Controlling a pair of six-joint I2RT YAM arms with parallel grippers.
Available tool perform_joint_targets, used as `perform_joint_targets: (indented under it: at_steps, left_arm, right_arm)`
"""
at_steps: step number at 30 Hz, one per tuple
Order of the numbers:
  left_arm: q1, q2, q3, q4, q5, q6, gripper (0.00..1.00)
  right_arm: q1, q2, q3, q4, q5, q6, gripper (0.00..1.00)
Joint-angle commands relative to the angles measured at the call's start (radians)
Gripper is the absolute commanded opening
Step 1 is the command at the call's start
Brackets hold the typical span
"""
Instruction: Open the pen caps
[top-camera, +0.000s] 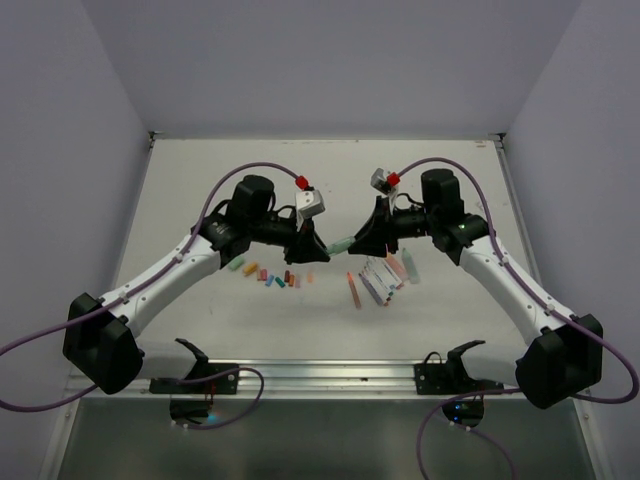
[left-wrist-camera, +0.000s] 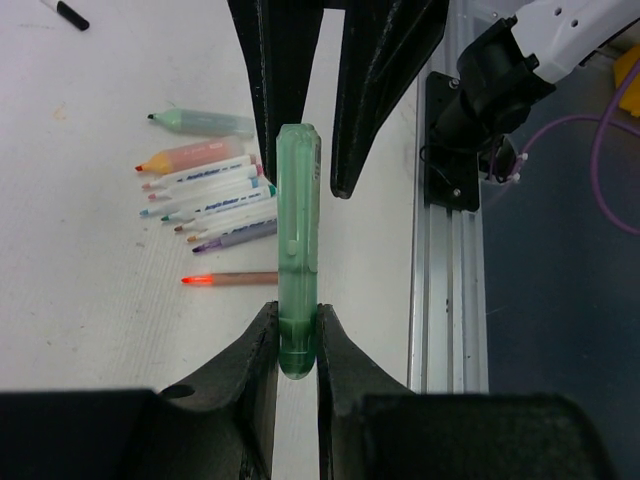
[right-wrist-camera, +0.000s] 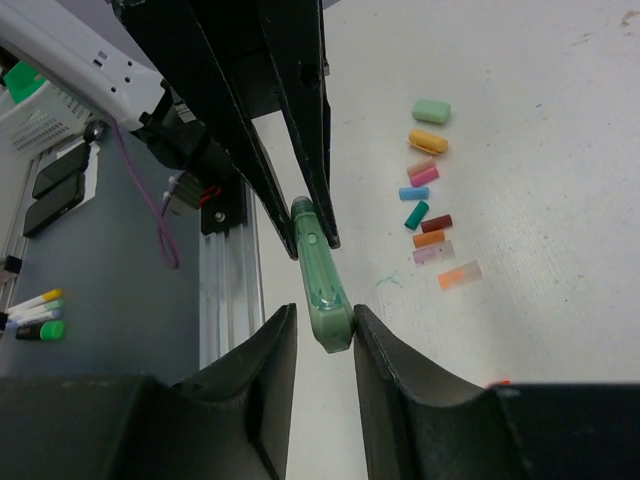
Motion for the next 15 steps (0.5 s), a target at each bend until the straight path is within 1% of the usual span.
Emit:
perform_joint_targets:
  at_steps: [1, 3, 9, 15]
  left_arm:
    - [0.010, -0.022, 0.000, 0.045, 0.037, -0.015, 0.00]
    - [0.010, -0.019, -0.003, 0.042, 0.051, -0.012, 0.00]
    - [0.010, -0.011, -0.006, 0.022, 0.076, -0.005, 0.00]
    - [0.010, -0.009, -0.007, 0.025, 0.076, -0.007, 0.00]
  right_arm:
    - [0.001, -0.004, 0.034, -0.005, -0.018, -0.023, 0.31]
    - [0.003, -0.004, 0.034, 0.006, -0.020, -0.022, 0.29]
    - [0.003, -0.004, 0.034, 0.055, -0.035, -0.002, 0.33]
    - [0.003, -0.001, 0.033, 0.070, -0.055, 0.012, 0.32]
